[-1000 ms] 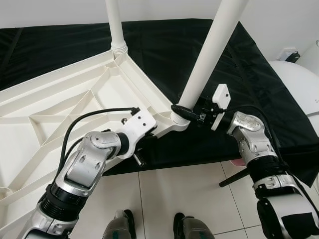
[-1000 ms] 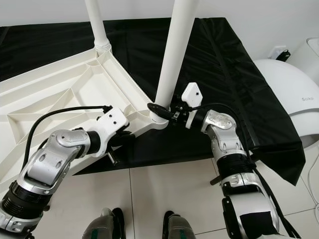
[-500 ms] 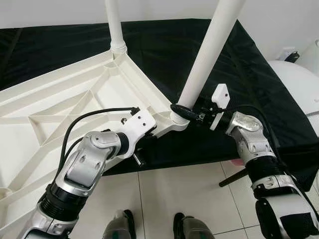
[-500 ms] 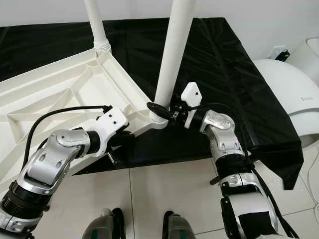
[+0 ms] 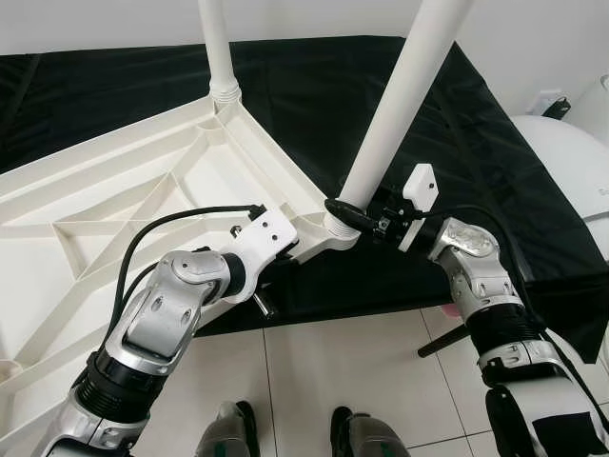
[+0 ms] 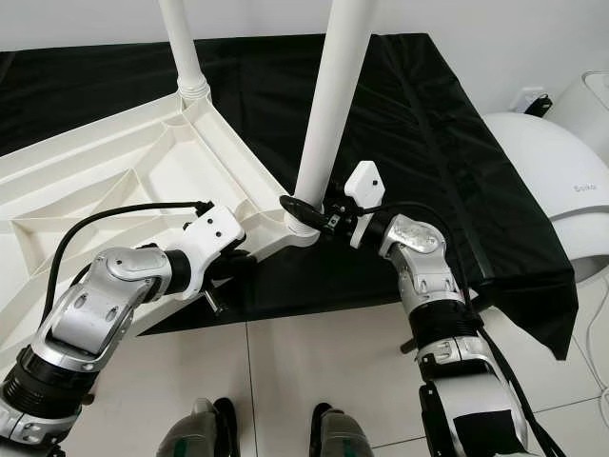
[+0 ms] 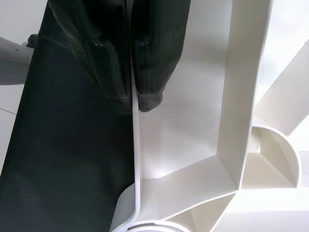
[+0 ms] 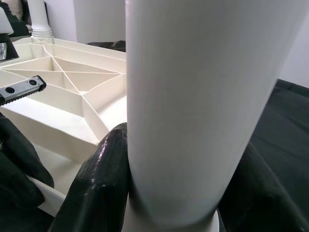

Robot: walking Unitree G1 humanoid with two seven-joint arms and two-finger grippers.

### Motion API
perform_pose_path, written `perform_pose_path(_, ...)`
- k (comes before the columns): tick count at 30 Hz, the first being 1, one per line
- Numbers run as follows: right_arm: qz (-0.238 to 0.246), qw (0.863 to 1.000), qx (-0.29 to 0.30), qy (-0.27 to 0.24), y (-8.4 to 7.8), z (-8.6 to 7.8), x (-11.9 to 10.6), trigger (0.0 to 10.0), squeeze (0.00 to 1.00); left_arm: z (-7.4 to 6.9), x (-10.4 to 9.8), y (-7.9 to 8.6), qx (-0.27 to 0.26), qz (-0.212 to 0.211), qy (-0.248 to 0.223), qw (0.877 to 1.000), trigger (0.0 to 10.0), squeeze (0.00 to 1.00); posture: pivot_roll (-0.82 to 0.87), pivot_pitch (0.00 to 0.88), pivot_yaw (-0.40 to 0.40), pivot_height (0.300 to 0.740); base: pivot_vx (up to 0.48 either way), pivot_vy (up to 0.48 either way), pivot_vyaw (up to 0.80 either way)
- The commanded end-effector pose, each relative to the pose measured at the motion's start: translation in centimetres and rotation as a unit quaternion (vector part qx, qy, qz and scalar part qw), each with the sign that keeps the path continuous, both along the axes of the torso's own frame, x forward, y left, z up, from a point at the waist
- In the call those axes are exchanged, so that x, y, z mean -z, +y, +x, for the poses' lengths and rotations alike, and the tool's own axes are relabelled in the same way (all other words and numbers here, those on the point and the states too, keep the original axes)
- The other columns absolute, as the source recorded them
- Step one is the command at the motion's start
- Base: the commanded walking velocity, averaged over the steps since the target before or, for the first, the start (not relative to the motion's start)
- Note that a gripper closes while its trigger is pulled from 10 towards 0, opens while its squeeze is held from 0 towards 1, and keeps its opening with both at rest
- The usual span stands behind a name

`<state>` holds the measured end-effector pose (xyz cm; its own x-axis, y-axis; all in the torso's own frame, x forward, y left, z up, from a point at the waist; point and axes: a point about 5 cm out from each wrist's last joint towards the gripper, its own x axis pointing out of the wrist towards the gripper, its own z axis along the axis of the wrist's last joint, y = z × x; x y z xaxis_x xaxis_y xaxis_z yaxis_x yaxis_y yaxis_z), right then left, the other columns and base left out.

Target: Building children table

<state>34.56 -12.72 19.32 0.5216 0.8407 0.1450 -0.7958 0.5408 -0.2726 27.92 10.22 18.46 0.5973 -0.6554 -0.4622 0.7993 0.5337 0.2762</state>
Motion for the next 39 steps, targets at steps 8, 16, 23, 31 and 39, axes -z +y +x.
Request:
perform_pose_path(8,-0.026,0.997,0.012,0.065,0.4,0.0,2.5,10.0,0.0,0.1,-1.1,-0.1,-0.022,-0.006,-0.036,0.999,10.0,0.0,-0.05,0.208,-0.026,0.74,0.0,0.0,0.0)
perform_pose_path(16,-0.033,0.997,0.012,0.065,0.5,-0.2,2.7,10.0,0.0,0.1,-1.1,0.0,-0.025,-0.006,-0.036,0.999,10.0,0.0,-0.05,0.207,-0.028,0.74,0.0,0.0,0.0)
perform_pose_path(23,-0.033,0.997,0.018,0.069,0.4,-0.5,3.2,10.0,0.0,0.1,-1.1,0.0,-0.024,-0.006,-0.037,0.999,10.0,0.0,-0.05,0.202,-0.026,0.74,0.0,0.0,0.0)
perform_pose_path(31,-0.03,0.997,0.024,0.071,0.3,-0.7,3.6,10.0,0.0,0.1,-1.1,-0.1,-0.021,-0.006,-0.038,0.999,10.0,0.0,-0.06,0.195,-0.021,0.74,0.0,0.0,0.0)
perform_pose_path(39,-0.021,0.997,0.03,0.069,0.5,-0.8,3.6,10.0,0.0,0.1,-1.1,-0.1,-0.018,-0.005,-0.039,0.999,10.0,0.0,-0.05,0.189,-0.02,0.74,0.0,0.0,0.0)
